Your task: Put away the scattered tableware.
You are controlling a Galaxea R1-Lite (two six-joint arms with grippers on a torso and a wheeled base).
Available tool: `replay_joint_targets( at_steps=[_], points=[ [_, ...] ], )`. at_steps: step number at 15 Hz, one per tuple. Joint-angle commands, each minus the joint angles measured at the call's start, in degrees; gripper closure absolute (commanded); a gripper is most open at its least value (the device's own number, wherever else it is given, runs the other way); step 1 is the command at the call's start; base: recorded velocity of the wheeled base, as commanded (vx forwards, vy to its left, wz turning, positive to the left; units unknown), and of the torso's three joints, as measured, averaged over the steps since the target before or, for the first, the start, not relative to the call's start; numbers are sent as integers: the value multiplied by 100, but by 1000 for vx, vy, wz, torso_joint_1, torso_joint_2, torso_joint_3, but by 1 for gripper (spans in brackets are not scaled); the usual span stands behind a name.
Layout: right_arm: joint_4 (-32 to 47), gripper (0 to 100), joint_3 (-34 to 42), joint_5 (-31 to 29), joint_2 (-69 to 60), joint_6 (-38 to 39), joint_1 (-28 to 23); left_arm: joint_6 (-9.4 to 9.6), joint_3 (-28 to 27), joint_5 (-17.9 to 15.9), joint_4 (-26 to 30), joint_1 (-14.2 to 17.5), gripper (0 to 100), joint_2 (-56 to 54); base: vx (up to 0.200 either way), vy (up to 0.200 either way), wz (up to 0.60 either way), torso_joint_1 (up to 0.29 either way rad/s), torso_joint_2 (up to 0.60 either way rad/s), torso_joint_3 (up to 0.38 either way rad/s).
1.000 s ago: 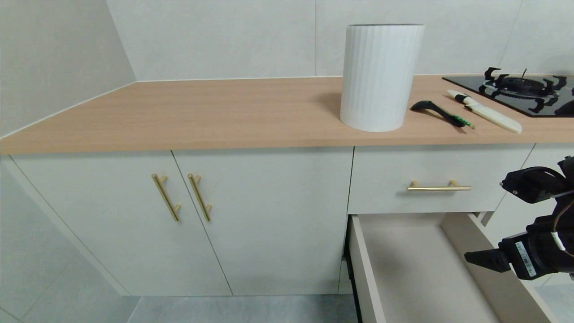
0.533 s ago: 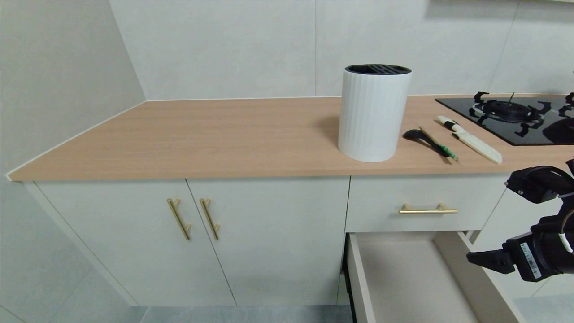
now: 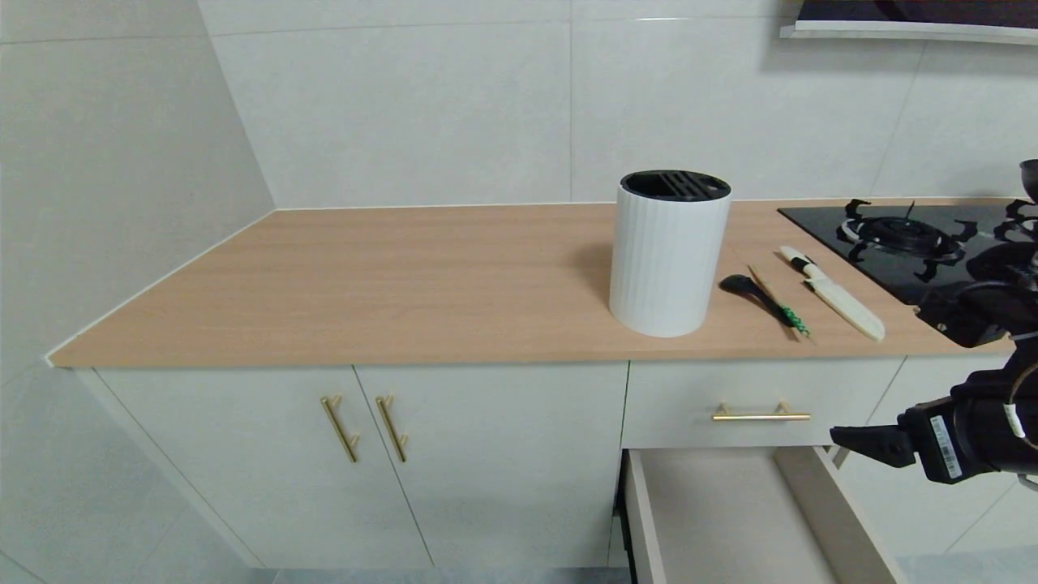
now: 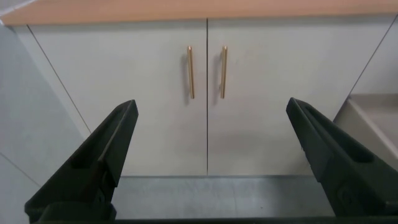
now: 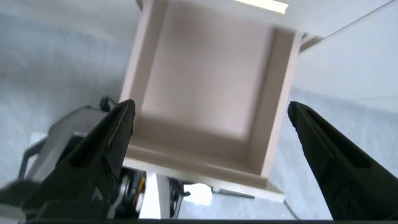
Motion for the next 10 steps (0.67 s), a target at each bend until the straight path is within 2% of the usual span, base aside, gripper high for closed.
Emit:
replay_joint_targets(
  at_steps=[1,2,3,5,10],
  points=[
    [-376,0,-37,18,85,-95,11,0,0,2,-1,1,0,9,0,0,0,66,-144,-80],
    [-473,0,-81,10,120,-95,11,0,0,2,-1,1,0,9,0,0,0,32,-80,-41],
    [-649,0,-688,-25,498,-77,-59,0,0,2,-1,1,0,9,0,0,0,0,0,0],
    [-596,0,-1320,-25,946,-51,-200,0,0,2,-1,1,0,9,0,0,0,0,0,0],
    [-649,0,-2050,-43,2010,661,-323,0,0,2,-1,-7,0,9,0,0,0,0,0,0]
  ],
)
